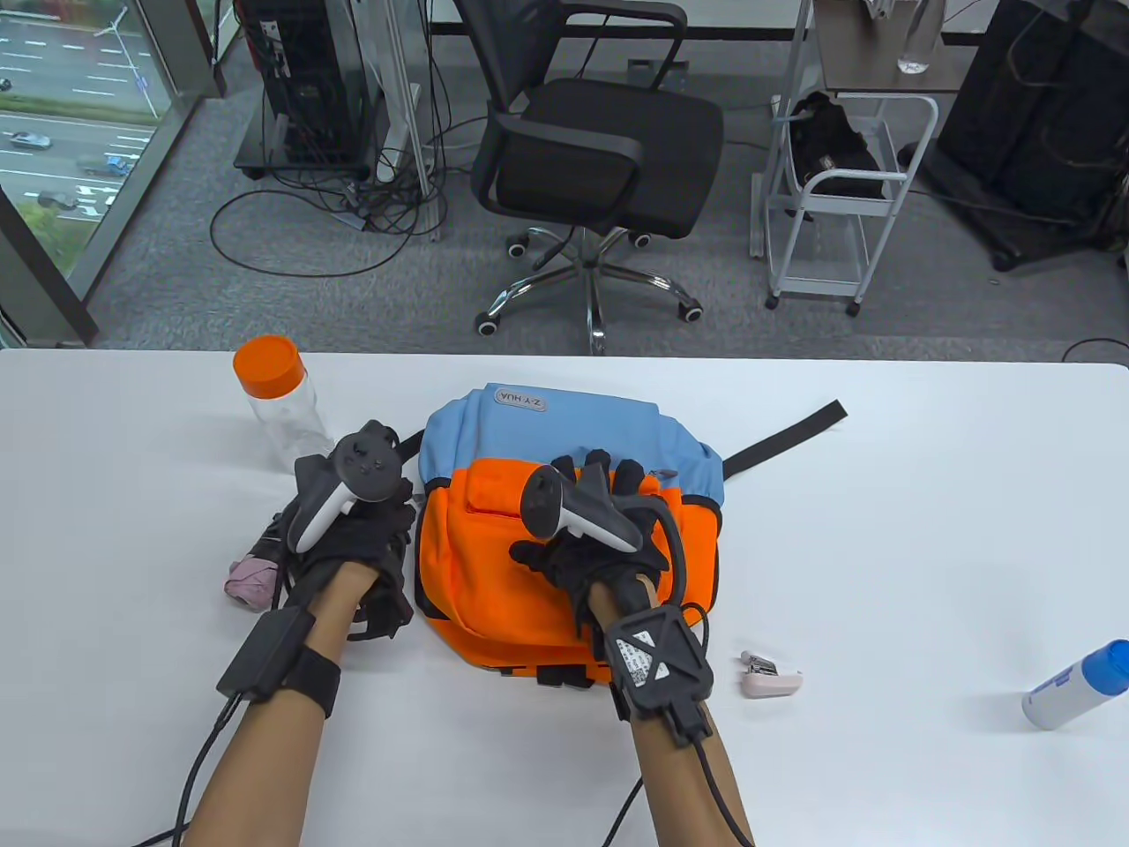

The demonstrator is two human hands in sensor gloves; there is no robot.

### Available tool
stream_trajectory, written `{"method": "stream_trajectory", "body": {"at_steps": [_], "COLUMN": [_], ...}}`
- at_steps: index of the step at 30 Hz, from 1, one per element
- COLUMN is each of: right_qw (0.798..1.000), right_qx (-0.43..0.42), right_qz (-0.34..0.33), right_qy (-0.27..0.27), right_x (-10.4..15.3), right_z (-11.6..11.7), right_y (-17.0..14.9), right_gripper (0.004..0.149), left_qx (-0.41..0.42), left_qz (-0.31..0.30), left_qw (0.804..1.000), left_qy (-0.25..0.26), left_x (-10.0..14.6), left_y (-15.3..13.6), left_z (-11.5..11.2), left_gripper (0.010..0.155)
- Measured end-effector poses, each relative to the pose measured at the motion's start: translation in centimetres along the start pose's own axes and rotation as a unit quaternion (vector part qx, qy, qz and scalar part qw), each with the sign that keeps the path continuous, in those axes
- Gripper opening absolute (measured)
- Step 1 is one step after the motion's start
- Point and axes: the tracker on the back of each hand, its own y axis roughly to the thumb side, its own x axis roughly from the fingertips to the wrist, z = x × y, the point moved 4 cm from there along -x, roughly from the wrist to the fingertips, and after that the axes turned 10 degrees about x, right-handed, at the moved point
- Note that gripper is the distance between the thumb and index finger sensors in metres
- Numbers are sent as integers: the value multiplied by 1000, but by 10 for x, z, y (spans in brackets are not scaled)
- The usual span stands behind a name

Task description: Pack school bag

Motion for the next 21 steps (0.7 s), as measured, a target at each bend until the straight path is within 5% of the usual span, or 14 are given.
{"method": "stream_trajectory", "body": {"at_steps": [3,7,10,15,21], "right_qw": [996,995,994,994,994], "right_qx": [-83,-92,-92,-90,-96], "right_qz": [-24,-32,-32,-32,-28], "right_qy": [33,37,41,47,48], "right_x": [-7,-7,-8,-6,-5], "right_z": [14,22,22,22,24], "right_y": [-10,-13,-12,-12,-12], "right_gripper": [102,101,100,100,100], "left_qx": [-43,37,97,121,81], "left_qz": [27,27,22,54,61], "left_qw": [997,996,994,986,989], "left_qy": [-53,-72,-54,-100,-108], "left_x": [-23,-43,-43,-36,-24], "left_y": [-5,-12,-16,-26,-25], "left_z": [-19,-31,-28,-35,-34], "left_gripper": [72,82,74,46,44]}}
